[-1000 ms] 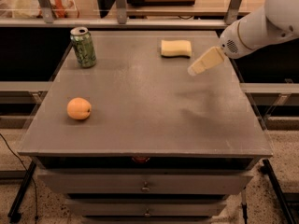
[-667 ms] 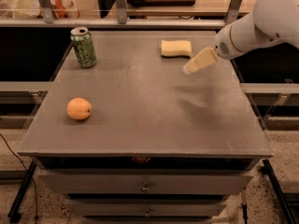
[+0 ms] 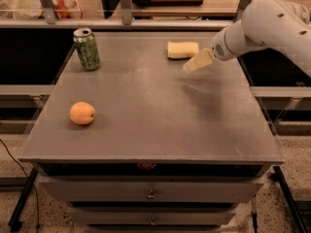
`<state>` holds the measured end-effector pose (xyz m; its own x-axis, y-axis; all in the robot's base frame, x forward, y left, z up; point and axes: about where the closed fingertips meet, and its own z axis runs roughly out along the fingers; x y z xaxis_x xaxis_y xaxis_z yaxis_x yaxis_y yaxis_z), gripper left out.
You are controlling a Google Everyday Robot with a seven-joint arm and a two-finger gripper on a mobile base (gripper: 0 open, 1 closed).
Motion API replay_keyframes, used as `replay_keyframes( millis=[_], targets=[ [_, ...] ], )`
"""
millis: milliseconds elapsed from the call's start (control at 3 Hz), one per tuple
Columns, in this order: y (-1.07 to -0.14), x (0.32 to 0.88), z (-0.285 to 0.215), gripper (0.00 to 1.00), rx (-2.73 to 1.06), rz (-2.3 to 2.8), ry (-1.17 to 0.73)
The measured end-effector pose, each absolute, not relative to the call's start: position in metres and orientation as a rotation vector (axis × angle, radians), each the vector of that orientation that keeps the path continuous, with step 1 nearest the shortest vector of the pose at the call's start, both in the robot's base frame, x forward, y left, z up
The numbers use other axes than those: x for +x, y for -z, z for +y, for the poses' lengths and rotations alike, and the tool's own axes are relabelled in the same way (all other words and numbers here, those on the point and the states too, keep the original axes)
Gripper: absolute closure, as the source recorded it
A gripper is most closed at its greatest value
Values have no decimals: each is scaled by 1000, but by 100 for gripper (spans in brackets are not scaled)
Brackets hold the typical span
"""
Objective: Move sponge near green can
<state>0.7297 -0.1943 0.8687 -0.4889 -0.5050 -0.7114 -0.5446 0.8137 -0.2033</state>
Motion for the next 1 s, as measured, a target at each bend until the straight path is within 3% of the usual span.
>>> replay_keyframes(
  millis=[1000],
  targets=[
    [-852, 781, -180, 0, -651, 2146, -157]
  ],
)
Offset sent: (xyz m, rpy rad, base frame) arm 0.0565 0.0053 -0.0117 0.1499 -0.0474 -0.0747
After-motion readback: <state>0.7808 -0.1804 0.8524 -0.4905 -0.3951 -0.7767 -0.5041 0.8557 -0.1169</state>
